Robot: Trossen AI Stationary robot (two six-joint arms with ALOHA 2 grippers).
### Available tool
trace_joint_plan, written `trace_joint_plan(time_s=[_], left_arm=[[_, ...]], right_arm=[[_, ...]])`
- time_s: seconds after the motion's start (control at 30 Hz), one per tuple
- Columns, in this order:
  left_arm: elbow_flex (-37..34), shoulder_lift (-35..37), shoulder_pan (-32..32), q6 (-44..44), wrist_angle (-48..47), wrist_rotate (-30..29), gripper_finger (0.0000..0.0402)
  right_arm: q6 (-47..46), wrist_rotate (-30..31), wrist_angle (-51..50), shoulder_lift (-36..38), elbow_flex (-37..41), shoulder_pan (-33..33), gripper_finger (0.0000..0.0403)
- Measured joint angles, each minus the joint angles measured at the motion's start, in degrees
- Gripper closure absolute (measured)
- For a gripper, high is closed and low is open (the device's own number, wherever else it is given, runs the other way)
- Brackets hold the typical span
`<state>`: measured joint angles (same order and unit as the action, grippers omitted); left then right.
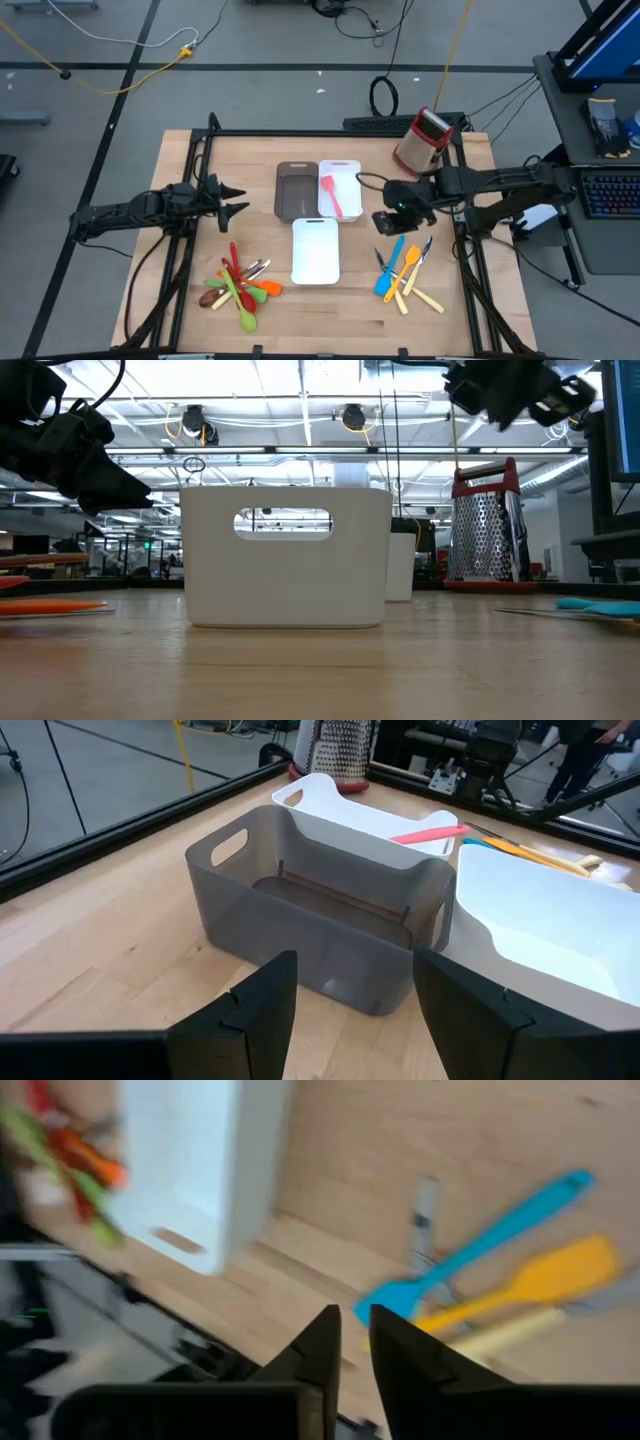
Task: Pick & Place Kitchen Items
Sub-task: Put the yellow spatula into the top white bin
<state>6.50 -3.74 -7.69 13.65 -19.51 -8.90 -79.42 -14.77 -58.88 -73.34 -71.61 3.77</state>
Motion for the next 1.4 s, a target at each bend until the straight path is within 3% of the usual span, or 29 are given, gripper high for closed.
trace_joint_plan(time_s=[0.2, 0.53, 1.07, 1.4], left_arm=[[0.0, 0.0, 0.0, 0.0, 0.0, -0.1, 0.0194], [0.0, 0.0, 0.0, 1.2, 0.0, -0.2, 0.0195], [0.0, 0.0, 0.0, 1.8, 0.0, -0.2, 0.0195], [0.0, 0.0, 0.0, 1.7, 0.0, -0.2, 0.0195]], right_arm=[[-0.4, 0.6, -4.0, 0.5, 0.0, 4.7, 0.0398], [-14.6, 3.8, -9.3, 0.8, 0.0, 13.6, 0.0402], [-26.7, 4.5, -10.3, 0.8, 0.0, 18.5, 0.0386], [-30.9, 4.5, -8.8, -0.1, 0.0, 18.5, 0.0344]])
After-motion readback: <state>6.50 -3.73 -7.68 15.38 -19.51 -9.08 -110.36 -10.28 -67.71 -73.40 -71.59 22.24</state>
